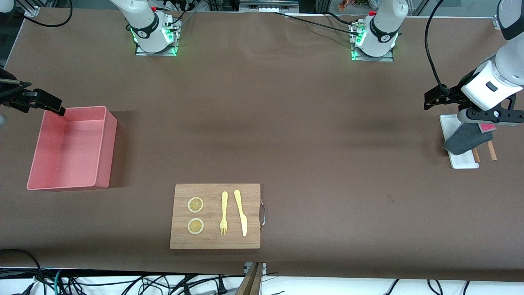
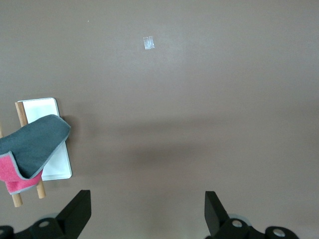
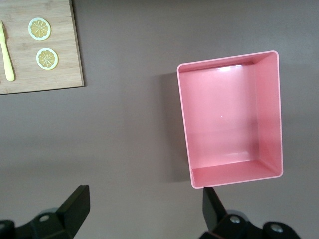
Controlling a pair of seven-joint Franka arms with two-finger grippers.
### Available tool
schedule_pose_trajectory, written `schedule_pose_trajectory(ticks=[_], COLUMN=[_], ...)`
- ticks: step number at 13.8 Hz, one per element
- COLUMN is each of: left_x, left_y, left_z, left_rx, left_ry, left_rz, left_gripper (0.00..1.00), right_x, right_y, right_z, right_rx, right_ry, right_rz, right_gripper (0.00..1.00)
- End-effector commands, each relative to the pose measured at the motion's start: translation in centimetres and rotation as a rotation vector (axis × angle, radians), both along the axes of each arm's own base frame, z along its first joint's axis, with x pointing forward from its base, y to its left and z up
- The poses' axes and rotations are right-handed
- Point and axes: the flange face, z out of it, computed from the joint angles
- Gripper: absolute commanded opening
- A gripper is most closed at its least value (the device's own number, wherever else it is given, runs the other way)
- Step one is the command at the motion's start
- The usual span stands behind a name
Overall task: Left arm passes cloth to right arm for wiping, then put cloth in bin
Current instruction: 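Lower the left gripper onto the grey cloth on the white holder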
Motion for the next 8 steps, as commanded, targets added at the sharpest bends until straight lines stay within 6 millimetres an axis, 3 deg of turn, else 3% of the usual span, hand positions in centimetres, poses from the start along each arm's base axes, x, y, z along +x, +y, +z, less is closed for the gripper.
schedule_pose_trajectory(ticks=[1, 8], left_x=[-0.60, -0.40], left_y=[0.93, 0.94], left_z=[0.26, 0.40], left_rx=[-0.022, -0.012], left_ry=[-0.015, -0.017], left_rz=[0.019, 0.027], left_gripper=[1.00, 1.00], right_x=[-0.10, -0.10], right_y=[-0.19, -0.19], right_z=[0.12, 0.12], right_rx=[-0.004, -0.004], right_ry=[-0.007, -0.007], right_rz=[0.013, 0.013], right_gripper=[1.00, 1.00])
